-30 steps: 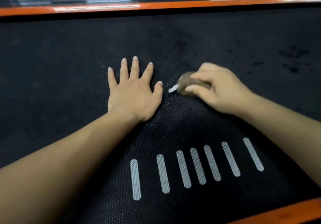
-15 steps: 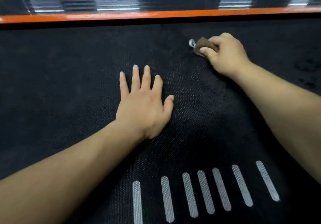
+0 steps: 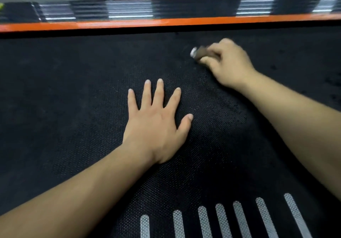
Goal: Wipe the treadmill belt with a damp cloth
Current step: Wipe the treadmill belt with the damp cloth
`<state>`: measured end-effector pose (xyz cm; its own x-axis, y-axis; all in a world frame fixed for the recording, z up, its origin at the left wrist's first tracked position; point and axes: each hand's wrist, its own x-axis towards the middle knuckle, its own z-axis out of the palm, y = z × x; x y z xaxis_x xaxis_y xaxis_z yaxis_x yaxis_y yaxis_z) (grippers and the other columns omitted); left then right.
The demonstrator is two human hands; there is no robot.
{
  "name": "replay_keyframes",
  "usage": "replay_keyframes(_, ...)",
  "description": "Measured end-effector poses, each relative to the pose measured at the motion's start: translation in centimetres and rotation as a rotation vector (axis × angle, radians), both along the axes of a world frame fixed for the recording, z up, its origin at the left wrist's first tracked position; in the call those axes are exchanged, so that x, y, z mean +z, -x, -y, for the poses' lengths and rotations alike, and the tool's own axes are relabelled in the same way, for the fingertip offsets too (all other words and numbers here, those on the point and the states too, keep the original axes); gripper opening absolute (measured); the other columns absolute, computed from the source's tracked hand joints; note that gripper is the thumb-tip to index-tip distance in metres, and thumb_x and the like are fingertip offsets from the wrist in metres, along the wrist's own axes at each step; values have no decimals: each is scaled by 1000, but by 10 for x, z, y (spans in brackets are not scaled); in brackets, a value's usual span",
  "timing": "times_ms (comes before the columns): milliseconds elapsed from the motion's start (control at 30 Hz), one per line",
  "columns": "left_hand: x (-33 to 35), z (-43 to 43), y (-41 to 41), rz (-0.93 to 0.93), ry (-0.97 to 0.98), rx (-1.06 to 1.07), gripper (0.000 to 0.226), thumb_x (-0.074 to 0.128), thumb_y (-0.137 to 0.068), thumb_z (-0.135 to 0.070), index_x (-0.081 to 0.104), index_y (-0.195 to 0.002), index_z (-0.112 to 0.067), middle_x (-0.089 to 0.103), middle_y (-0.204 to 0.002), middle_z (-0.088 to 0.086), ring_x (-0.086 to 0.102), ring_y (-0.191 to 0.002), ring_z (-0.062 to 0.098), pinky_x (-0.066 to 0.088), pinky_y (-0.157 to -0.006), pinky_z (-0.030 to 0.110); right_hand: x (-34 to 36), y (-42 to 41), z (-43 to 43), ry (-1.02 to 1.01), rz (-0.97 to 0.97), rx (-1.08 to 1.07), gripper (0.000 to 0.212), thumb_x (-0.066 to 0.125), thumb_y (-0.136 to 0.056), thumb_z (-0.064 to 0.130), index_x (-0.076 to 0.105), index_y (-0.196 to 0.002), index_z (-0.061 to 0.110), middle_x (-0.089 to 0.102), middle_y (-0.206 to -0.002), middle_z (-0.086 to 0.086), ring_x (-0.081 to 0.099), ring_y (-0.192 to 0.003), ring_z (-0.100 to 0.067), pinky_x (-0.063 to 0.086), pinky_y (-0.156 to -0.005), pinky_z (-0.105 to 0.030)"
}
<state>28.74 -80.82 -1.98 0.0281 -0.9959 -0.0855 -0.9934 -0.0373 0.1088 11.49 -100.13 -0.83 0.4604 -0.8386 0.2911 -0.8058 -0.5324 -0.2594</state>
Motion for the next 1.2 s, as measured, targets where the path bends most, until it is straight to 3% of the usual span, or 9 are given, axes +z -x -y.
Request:
replay_keyframes(100,1,-1,0,5,0,3,78,1,-92,-71,-3,-161,-36,-10,-171,9,-19,-156,31,-10,-122,62,5,3,-5,-29,-39,152,38,55,-86,53,70,-104,24,57,-94,-3,58,-93,-27,47,-80,-38)
replay_keyframes(267,2,-1,1,1,5,-5,78,0,-92,-70,-4,-162,-35,-10,-171,9,-19,-156,32,-10,-122,61,13,-1,67,-14,82,-307,28,60,-90,47,69,-95,21,62,-91,-1,61,-96,-31,38,-72,-30)
replay_keyframes(433,3,-3,0,-4,13,-5,79,-1,-92,-71,-4,-162,-35,-11,-171,9,-19,-155,33,-10,-122,61,3,-21,40,-68,45,15,28,60,-90,50,70,-97,24,60,-93,-1,55,-87,-22,42,-74,-33)
replay_keyframes(600,2,-1,1,-1,9,-8,78,-2,-91,-71,-8,-161,-36,-14,-171,8,-23,-155,31,-12,-122,60,16,-7,86,-15,66,-414,26,61,-91,47,67,-90,22,66,-94,-5,63,-98,-30,39,-73,-30)
replay_keyframes(800,2,-2,1,2,26,-2,78,-1,-91,-71,-5,-161,-36,-10,-171,8,-19,-156,31,-10,-123,60,8,-12,62,-38,5,-99,29,60,-89,51,71,-96,25,65,-88,0,58,-88,-25,39,-71,-31)
replay_keyframes(933,3,-2,1,-3,30,-3,78,0,-92,-72,-3,-161,-36,-9,-171,9,-18,-156,31,-10,-123,59,29,26,85,-42,1,-490,35,61,-91,49,70,-113,24,69,-113,-10,62,-109,-33,46,-86,-35)
replay_keyframes(1000,3,-4,3,4,19,-3,79,-1,-91,-72,-4,-161,-36,-9,-171,8,-19,-156,30,-10,-123,59,22,25,75,-3,2,-424,32,61,-91,48,72,-106,21,70,-105,-9,63,-103,-33,45,-81,-33)
replay_keyframes(1100,5,-3,3,9,22,10,79,-3,-90,-72,-4,-161,-36,-9,-171,8,-18,-156,30,-9,-124,58,11,24,34,-49,2,-98,27,61,-91,47,71,-96,23,61,-90,-3,57,-88,-26,41,-74,-32)
replay_keyframes(1200,5,-4,4,20,18,17,80,-3,-89,-72,-4,-161,-37,-8,-171,7,-17,-156,29,-8,-124,58,18,50,44,-24,-38,-245,32,59,-91,50,71,-106,24,68,-103,-9,61,-98,-31,46,-80,-36)
